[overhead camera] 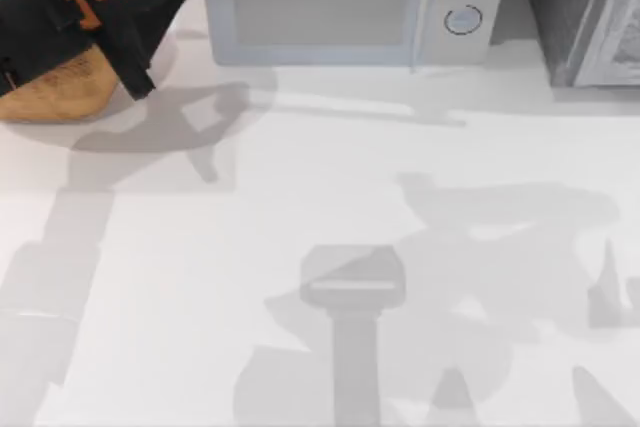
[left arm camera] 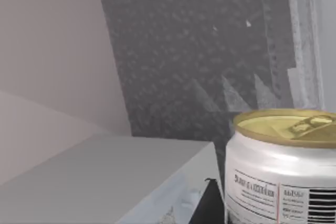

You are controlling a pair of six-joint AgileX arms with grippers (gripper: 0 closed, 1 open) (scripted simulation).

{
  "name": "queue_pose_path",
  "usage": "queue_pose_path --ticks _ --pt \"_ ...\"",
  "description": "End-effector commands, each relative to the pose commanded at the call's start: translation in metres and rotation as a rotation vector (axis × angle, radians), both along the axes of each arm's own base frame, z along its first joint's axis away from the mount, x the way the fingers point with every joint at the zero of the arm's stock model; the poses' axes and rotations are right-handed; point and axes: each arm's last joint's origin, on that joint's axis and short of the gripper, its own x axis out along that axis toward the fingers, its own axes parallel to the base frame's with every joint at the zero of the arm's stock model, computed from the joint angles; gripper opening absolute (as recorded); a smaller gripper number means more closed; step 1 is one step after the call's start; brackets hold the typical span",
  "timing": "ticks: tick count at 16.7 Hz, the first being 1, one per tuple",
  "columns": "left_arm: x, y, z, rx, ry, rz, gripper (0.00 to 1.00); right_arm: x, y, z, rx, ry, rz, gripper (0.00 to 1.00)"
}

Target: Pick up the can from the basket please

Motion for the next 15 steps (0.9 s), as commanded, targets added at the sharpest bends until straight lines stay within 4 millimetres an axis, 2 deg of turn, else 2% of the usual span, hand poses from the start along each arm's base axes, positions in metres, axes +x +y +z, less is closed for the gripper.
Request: queue_pose_path --ticks 8,12,15 --pt "0.047 -0.016 -0.07 0.053 0.037 -0.215 0.0 0.0 0.0 0.0 0.0 0.0 0.0 1.0" --pt "0.061 -0.025 -0.113 0.075 0.068 -0.327 0.0 0.0 0.0 0.0 0.0 0.0 0.0 1.0" --pt "0.066 -0.03 -0.153 0.087 0.114 -0.417 0.0 0.0 0.0 0.0 0.0 0.0 0.0 1.0"
